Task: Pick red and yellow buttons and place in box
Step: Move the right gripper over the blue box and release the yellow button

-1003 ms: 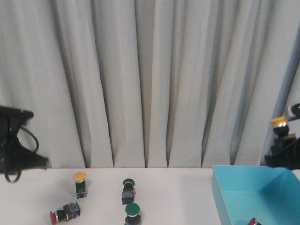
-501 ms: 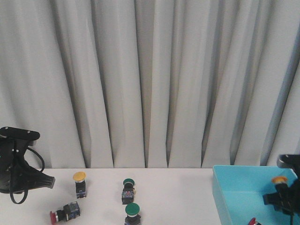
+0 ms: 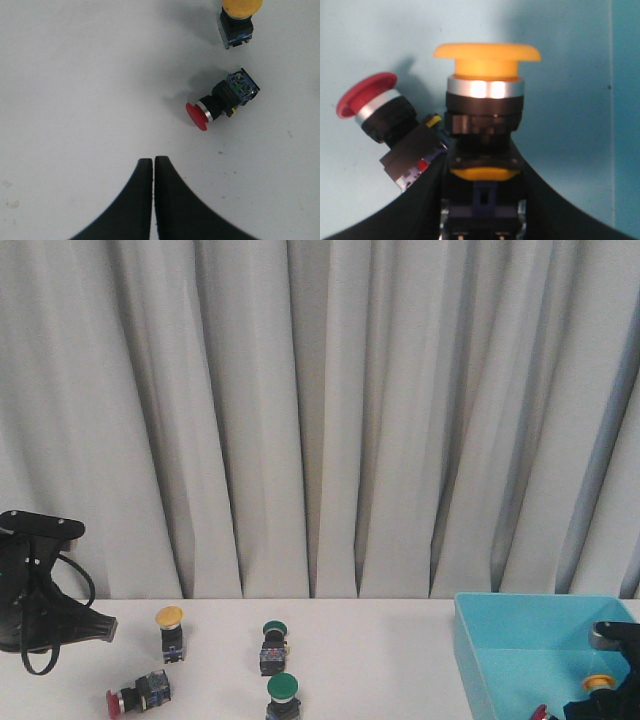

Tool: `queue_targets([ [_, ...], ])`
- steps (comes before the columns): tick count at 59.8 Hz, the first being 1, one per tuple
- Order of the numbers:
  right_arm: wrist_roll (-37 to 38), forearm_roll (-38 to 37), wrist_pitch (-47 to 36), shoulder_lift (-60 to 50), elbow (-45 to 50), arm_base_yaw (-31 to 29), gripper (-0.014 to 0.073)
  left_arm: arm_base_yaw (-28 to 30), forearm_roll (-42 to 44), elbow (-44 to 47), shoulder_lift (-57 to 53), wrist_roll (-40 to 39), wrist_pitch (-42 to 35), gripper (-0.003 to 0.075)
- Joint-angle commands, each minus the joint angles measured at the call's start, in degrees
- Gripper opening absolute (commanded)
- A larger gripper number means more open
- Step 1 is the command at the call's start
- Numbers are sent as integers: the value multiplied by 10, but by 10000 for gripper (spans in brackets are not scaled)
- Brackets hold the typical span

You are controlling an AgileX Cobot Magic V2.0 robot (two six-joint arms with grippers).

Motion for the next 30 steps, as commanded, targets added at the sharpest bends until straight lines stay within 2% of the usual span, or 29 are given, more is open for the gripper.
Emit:
queue_targets([
  [1, 2, -5, -17, -26, -19, -3, 274, 0, 11, -12, -26, -8, -21, -8],
  [9, 1, -5, -15, -27, -20, -3, 418, 0, 11, -12, -26, -8, -19, -8],
  [16, 1, 0, -10, -29, -20, -3, 501, 0, 11, -12, -26, -8, -18, -8],
  [21, 2, 5, -9, -38, -20, -1, 528, 0, 11, -12, -26, -8, -18, -8],
  [30, -7, 28, -24, -85, -20, -1, 526, 0, 11, -12, -28, -8, -20, -8],
])
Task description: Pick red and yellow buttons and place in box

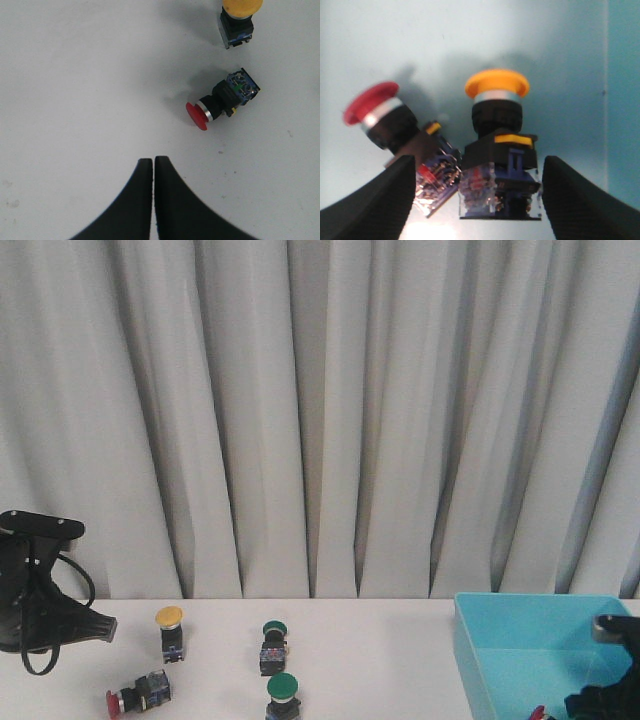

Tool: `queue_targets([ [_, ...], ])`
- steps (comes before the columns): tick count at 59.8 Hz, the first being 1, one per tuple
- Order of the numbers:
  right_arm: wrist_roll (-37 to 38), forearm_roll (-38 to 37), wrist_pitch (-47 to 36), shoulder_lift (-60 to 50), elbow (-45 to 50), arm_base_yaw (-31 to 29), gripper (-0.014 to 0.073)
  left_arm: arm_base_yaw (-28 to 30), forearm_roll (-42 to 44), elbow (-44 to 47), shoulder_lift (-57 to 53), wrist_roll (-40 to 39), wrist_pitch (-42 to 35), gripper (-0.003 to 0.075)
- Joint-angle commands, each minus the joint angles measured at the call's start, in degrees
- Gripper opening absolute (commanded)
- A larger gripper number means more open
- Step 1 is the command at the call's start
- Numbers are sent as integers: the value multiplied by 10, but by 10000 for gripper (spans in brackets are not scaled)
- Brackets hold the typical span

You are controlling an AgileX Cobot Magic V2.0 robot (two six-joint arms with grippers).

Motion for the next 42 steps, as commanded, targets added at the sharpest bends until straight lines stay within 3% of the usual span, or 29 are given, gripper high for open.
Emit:
queue_targets([
  [1, -12, 25, -31, -76, -15, -1, 525, 0, 11, -12, -29, -8, -22, -8],
  [12, -94, 117, -58, -185, -15, -1, 502, 0, -15, -13, -45, -8, -43, -7],
  [24, -257, 216, -71, -302, -15, 39, 422, 0, -19, -14, -75, -8, -75, -7],
  [36, -310, 231, -69, -403, -15, 119, 219, 0, -19, -14, -119, -7, -93, -7],
  [42, -308, 231, -53, -453, -15, 142, 51, 0, -18, -14, -146, -7, -96, -7],
])
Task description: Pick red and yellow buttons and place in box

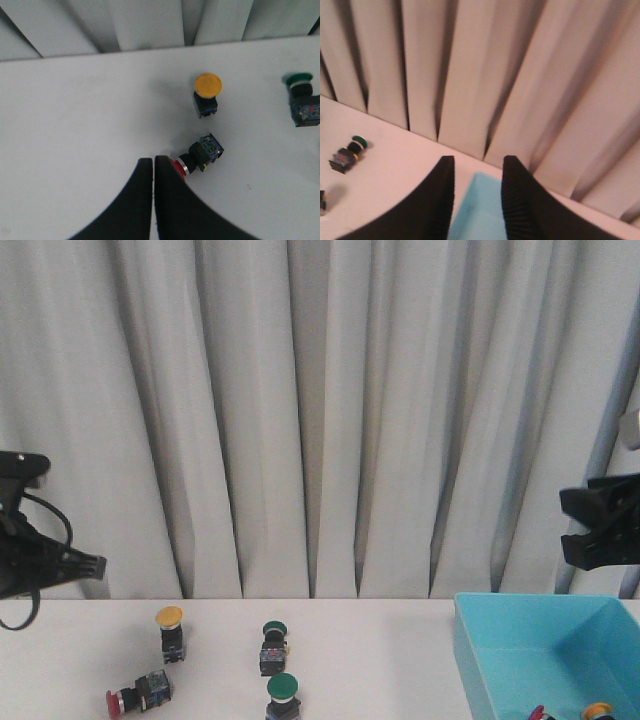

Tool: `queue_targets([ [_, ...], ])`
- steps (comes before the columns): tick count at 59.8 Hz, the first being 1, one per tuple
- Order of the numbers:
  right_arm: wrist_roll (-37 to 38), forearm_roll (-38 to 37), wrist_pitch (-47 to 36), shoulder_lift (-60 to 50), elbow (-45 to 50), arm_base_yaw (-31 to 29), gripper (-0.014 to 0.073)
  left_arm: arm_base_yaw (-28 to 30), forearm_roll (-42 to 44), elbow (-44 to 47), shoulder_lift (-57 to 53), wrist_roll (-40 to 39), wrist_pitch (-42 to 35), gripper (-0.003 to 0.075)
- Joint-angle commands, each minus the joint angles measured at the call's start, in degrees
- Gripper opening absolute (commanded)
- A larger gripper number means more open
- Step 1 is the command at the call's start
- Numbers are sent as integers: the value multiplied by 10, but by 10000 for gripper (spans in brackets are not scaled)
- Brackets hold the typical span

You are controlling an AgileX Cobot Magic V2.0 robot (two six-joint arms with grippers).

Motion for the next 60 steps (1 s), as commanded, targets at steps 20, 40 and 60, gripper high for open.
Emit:
queue_targets([
  [20, 4, 14, -1, -155, -15, 21, -8, -1, 2, -14, -113, 11, -48, -7],
  [40, 15, 14, 15, -166, -15, 21, -8, -1, -137, -13, -132, 134, -46, -7],
  [60, 26, 14, -79, -234, -15, 21, -4, -1, -127, -13, -205, 128, -97, -7],
])
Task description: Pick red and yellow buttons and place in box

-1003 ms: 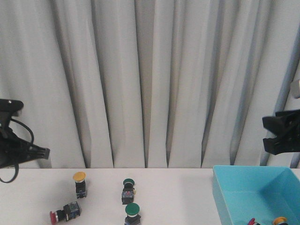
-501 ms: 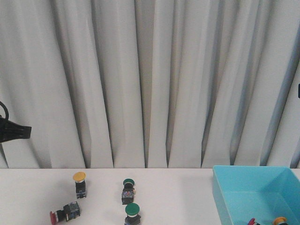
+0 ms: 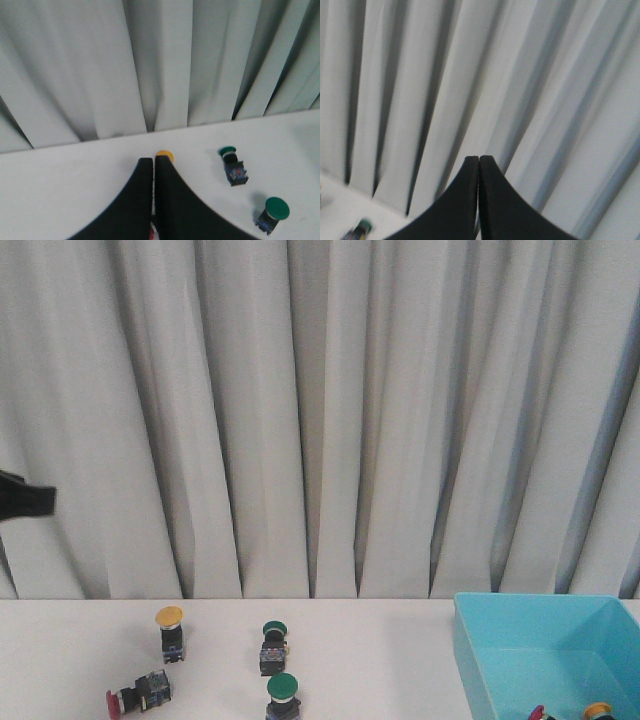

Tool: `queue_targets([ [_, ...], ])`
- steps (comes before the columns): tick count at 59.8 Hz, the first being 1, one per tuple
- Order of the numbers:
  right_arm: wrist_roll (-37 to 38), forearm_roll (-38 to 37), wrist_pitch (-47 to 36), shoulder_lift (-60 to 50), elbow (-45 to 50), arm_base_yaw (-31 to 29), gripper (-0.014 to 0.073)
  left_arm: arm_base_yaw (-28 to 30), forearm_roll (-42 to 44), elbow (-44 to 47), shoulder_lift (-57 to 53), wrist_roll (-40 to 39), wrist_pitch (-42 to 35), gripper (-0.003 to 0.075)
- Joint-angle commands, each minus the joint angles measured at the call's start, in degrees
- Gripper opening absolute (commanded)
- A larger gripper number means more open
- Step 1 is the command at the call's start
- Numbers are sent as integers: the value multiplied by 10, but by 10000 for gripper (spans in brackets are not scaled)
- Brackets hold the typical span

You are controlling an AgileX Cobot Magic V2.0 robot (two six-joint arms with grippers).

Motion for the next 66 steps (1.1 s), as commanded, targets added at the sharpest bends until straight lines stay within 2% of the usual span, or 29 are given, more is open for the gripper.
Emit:
queue_targets([
  [1, 8, 13, -74, -23, -17, 0, -4, -1, 0, -15, -42, -5, -61, -7],
  [9, 9, 13, -105, -33, -17, 0, -4, -1, -1, -15, -66, -4, -48, -7],
  [59, 9, 13, -105, -33, -17, 0, -4, -1, -1, -12, -70, -4, -46, -6],
  [66, 9, 13, -105, -33, -17, 0, -4, -1, -26, -12, -70, -5, -46, -6],
])
